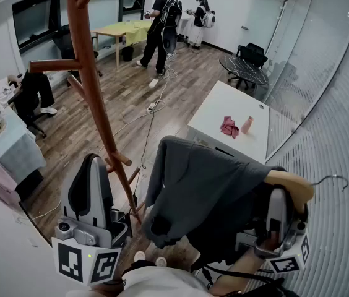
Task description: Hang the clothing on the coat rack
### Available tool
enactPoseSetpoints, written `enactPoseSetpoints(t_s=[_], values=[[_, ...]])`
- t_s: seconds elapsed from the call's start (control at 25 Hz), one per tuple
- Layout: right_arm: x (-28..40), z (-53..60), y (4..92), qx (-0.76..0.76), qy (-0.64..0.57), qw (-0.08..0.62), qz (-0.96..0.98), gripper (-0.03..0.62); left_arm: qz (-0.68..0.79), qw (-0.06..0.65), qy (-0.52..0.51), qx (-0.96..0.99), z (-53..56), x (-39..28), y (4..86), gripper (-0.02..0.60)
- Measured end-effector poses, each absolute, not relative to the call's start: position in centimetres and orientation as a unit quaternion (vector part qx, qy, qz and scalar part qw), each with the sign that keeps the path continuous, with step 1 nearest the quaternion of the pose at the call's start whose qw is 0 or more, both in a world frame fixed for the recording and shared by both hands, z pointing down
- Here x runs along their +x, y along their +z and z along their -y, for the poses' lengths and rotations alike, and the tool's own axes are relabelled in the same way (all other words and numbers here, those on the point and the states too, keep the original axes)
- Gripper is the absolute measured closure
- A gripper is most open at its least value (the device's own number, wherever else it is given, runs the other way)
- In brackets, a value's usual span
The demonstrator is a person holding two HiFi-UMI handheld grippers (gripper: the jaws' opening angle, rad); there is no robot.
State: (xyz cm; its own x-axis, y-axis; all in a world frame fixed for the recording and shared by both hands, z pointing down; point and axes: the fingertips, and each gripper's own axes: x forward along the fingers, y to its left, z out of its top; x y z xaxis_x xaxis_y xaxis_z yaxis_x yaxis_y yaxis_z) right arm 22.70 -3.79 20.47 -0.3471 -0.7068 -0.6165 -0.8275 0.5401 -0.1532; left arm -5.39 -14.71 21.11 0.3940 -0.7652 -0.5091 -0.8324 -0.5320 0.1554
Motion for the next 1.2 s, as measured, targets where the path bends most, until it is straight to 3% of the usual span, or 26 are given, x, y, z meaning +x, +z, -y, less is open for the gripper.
enactPoseSetpoints(t_s=[0.6,1.2], values=[[21.2,4.7,19.9,-0.455,0.092,0.320,-0.826,0.517,-0.480,0.081,0.258,-0.835,15.3,-5.8,20.4,0.557],[18.9,4.6,15.2,-0.296,0.081,0.322,-0.895,0.517,-0.484,0.172,0.218,-0.830,14.8,-6.3,17.2,0.558]])
